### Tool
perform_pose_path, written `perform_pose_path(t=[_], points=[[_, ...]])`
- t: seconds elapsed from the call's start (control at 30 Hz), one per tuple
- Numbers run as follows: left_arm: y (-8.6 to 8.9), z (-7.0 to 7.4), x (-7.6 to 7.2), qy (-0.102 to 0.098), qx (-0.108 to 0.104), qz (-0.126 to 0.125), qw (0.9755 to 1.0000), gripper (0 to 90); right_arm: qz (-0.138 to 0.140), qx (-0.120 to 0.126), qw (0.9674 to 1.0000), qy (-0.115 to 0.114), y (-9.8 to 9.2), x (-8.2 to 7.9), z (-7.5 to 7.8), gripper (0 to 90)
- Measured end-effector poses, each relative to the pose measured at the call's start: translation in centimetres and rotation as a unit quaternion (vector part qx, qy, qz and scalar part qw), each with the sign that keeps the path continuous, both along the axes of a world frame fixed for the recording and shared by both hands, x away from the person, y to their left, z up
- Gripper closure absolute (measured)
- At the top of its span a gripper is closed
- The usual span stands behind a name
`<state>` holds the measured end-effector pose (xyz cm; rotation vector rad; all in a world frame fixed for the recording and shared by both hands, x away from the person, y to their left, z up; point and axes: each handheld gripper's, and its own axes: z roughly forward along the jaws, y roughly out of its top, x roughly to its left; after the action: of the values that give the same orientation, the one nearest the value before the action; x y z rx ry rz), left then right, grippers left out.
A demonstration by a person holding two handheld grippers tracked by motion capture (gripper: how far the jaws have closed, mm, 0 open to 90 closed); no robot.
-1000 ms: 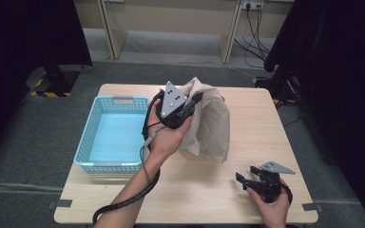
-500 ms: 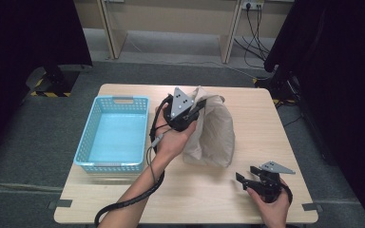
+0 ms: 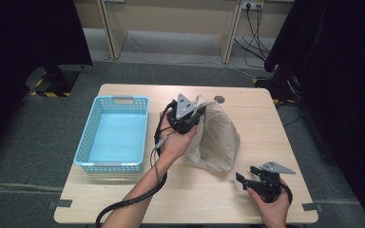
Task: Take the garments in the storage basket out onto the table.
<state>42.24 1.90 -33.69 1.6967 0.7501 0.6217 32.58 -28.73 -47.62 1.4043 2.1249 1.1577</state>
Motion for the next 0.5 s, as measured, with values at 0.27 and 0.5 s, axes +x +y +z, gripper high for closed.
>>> perform_pose_path(t=[0.27, 0.5], points=[[-0.4, -0.6, 0.2, 0.007, 0.003, -0.001, 1.0, 88.1, 0.0, 0.001, 1.0, -0.001, 0.0, 0.0, 0.0, 28.8], [-1.0, -1.2, 0.5, 0.015, 0.007, -0.003, 0.9999, 88.1, 0.001, 0.001, 1.0, -0.001, 0.0, 0.0, 0.0, 28.8]])
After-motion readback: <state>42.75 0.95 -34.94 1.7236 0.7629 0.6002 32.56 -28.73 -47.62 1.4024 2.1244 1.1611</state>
